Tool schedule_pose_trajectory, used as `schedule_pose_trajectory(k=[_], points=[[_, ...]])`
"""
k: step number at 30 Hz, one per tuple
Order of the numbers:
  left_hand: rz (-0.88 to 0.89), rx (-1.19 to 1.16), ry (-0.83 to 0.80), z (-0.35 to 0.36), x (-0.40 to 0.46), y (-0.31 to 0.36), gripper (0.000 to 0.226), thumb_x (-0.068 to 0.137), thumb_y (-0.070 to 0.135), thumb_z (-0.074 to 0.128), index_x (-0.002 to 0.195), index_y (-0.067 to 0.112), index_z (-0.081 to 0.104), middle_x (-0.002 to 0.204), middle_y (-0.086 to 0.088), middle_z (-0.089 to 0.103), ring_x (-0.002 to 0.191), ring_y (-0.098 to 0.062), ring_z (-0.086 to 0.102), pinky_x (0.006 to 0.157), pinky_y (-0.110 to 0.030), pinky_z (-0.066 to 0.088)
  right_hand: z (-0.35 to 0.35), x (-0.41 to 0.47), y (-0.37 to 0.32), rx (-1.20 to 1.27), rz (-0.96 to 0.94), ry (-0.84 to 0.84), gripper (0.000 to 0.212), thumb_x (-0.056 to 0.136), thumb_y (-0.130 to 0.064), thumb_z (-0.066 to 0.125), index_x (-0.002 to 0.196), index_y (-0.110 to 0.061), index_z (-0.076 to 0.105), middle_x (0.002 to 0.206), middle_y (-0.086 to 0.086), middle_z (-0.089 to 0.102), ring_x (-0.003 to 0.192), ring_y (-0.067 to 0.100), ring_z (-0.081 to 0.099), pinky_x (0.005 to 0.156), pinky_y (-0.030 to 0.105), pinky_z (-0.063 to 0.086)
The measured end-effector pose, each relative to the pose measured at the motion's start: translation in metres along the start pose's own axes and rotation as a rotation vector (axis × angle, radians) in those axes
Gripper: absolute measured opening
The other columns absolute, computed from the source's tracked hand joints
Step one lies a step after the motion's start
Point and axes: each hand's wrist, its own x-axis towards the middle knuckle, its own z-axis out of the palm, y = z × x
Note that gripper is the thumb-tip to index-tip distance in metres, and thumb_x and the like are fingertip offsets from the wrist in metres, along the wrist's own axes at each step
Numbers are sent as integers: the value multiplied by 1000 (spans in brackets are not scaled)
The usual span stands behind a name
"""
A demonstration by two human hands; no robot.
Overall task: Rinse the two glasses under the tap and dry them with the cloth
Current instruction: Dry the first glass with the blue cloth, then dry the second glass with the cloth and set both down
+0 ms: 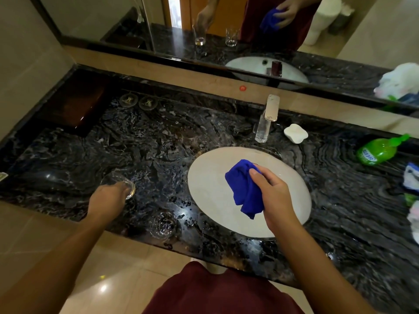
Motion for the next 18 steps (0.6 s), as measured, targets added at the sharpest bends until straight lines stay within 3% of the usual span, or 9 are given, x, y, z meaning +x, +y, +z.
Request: schedule_pose_trajectory(k=[4,9,12,18], points=[[-10,-15,-75,5,3,0,24,103,25,61,114,8,74,90,-29,74,91,-49,70,73,-48,53,0,1,-1,-5,1,-2,16,101,-29,68,105,-39,81,113,-8,79,110,24,72,92,47,62],[-12,-19,-73,5,4,2,21,102,24,63,111,10,75,88,-27,75,87,-48,71,71,-47,53,0,3,0,-10,3,-1,18,101,-29,68,103,-43,80,110,-12,79,107,22,73,88,42,63],[16,-19,-31,4,4,5,12,97,18,68,96,11,78,76,-24,73,74,-47,70,64,-47,55,1,2,2,-10,5,-6,18,101,-29,68,103,-42,80,110,-12,79,107,22,73,89,44,63],[20,-18,-7,-3,5,8,18,92,21,76,77,11,74,68,-19,71,67,-43,70,58,-41,51,5,2,3,0,2,-26,17,101,-29,69,104,-42,80,110,-14,78,107,20,73,86,39,63]])
